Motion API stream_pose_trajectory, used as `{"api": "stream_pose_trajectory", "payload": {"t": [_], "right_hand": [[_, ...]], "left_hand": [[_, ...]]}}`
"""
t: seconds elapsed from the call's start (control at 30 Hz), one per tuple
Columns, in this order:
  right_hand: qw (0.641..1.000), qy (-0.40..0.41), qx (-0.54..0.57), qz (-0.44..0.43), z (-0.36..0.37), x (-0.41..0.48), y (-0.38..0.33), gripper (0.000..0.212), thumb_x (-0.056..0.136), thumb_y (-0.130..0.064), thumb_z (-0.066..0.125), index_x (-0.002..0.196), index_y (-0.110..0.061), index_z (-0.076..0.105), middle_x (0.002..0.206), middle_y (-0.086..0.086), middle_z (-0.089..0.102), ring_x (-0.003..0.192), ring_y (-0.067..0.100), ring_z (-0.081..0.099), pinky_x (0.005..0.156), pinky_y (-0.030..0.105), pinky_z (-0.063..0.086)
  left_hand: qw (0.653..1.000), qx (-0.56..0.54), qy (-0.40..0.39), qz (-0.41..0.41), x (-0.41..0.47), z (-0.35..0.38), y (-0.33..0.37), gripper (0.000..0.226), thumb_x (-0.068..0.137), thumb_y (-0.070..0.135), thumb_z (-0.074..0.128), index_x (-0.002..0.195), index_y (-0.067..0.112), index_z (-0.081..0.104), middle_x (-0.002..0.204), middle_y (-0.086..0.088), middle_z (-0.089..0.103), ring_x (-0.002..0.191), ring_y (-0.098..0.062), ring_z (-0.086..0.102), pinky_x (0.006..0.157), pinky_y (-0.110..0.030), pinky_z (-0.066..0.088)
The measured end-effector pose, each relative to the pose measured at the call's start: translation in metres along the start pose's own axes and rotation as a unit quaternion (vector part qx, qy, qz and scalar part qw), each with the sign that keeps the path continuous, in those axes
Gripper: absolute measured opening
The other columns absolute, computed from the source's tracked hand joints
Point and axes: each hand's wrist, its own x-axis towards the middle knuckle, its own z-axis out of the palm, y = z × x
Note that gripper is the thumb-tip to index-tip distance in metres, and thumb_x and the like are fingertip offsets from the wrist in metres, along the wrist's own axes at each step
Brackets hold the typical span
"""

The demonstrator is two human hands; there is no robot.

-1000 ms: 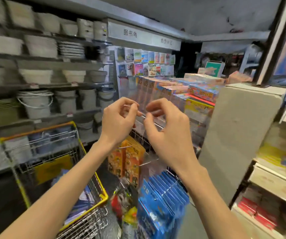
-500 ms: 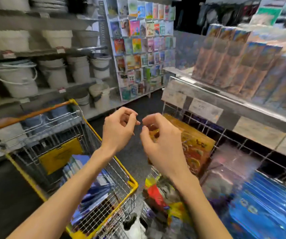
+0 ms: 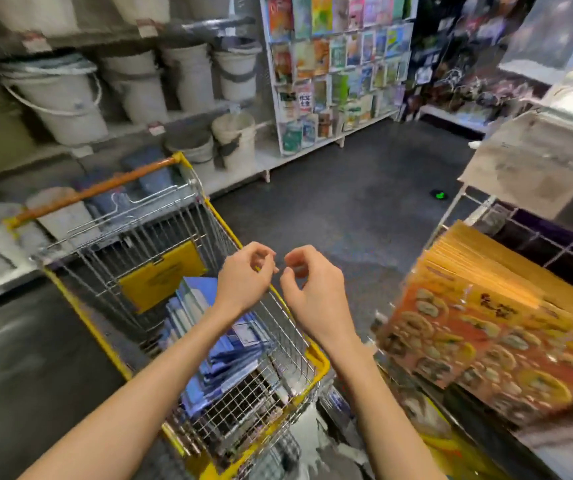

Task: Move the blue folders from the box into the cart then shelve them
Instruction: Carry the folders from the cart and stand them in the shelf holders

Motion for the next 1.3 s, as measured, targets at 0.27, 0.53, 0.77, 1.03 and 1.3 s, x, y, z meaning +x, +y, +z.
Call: {"api": "stream_pose_trajectory", "payload": {"t": [0.27, 0.53, 0.77, 1.03, 1.3], "right_hand": [[0.985, -0.142, 0.005, 0.099, 0.099, 0.024, 0.053, 0.012, 0.089, -0.014, 0.058, 0.101, -0.012, 0.061, 0.098, 0.005, 0.067, 0.091, 0.025, 0.062, 0.082, 0.037, 0.049], [0.958, -0.212, -0.051, 0.187, 0.198, 0.040, 0.102, 0.016, 0.092, -0.020, 0.059, 0.103, -0.009, 0.062, 0.097, 0.008, 0.069, 0.091, 0.027, 0.064, 0.073, 0.031, 0.042], [0.923, -0.240, -0.087, 0.287, 0.318, 0.055, 0.135, 0.022, 0.089, -0.026, 0.062, 0.104, -0.010, 0.062, 0.092, 0.008, 0.070, 0.090, 0.030, 0.067, 0.081, 0.038, 0.052], [0.901, -0.291, -0.129, 0.296, 0.401, 0.067, 0.170, 0.042, 0.094, -0.034, 0.065, 0.122, -0.002, 0.060, 0.112, 0.015, 0.068, 0.105, 0.030, 0.063, 0.088, 0.033, 0.044], [0.891, -0.289, -0.143, 0.320, 0.440, 0.085, 0.213, 0.069, 0.083, -0.040, 0.078, 0.135, -0.003, 0.052, 0.134, 0.013, 0.060, 0.122, 0.027, 0.056, 0.093, 0.027, 0.040]], "left_hand": [[0.986, 0.053, -0.058, -0.145, 0.011, -0.013, -0.104, 0.008, 0.097, 0.027, 0.056, 0.100, 0.026, 0.063, 0.079, 0.007, 0.072, 0.058, -0.014, 0.067, 0.067, -0.043, 0.059], [0.944, 0.123, -0.141, -0.270, 0.032, -0.024, -0.235, 0.023, 0.098, 0.034, 0.053, 0.114, 0.020, 0.061, 0.094, -0.003, 0.072, 0.079, -0.024, 0.071, 0.076, -0.043, 0.057], [0.899, 0.113, -0.222, -0.361, 0.068, -0.015, -0.347, 0.051, 0.103, 0.030, 0.049, 0.146, 0.003, 0.046, 0.135, -0.022, 0.061, 0.124, -0.036, 0.056, 0.093, -0.034, 0.043], [0.882, 0.026, -0.172, -0.438, 0.096, 0.006, -0.421, 0.050, 0.102, 0.026, 0.051, 0.141, -0.005, 0.047, 0.146, -0.026, 0.049, 0.134, -0.038, 0.048, 0.107, -0.039, 0.038], [0.874, 0.040, -0.200, -0.442, 0.088, 0.039, -0.446, 0.063, 0.104, 0.032, 0.042, 0.158, 0.007, 0.022, 0.165, -0.027, 0.006, 0.152, -0.038, 0.014, 0.122, -0.043, 0.017]]}}
